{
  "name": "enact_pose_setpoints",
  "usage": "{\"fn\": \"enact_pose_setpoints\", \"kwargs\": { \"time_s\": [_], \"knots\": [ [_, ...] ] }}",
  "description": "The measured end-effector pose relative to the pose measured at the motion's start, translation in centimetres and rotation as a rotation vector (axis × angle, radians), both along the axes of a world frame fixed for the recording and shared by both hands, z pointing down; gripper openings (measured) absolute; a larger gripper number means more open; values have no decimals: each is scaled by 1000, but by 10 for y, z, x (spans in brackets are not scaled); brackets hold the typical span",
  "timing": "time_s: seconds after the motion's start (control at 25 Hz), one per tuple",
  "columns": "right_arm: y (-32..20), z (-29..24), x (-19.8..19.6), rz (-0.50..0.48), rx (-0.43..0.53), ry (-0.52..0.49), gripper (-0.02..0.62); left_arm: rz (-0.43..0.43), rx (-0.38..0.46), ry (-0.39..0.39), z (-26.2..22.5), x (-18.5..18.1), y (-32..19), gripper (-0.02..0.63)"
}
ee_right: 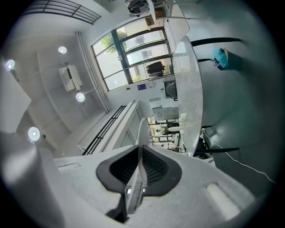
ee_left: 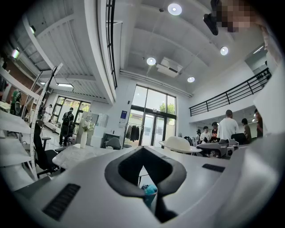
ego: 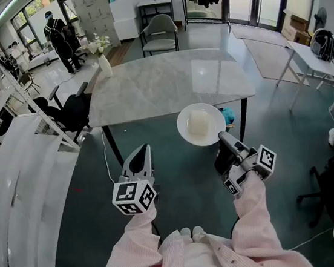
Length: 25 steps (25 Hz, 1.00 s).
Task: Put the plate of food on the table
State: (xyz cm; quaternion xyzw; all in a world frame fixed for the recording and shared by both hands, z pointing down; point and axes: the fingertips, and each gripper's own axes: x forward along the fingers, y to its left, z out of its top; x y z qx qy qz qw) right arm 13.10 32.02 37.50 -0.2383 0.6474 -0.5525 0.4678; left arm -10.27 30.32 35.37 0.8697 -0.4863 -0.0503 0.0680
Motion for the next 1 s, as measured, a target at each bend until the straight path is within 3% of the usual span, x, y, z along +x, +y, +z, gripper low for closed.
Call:
{"fn": "enact_pose_setpoints", "kwargs": {
  "time_s": [1.0],
  "knots": [
    [-14, 0, 32, -20, 17, -20, 25, 1, 11, -29, 1, 38, -6, -8]
  ]
}}
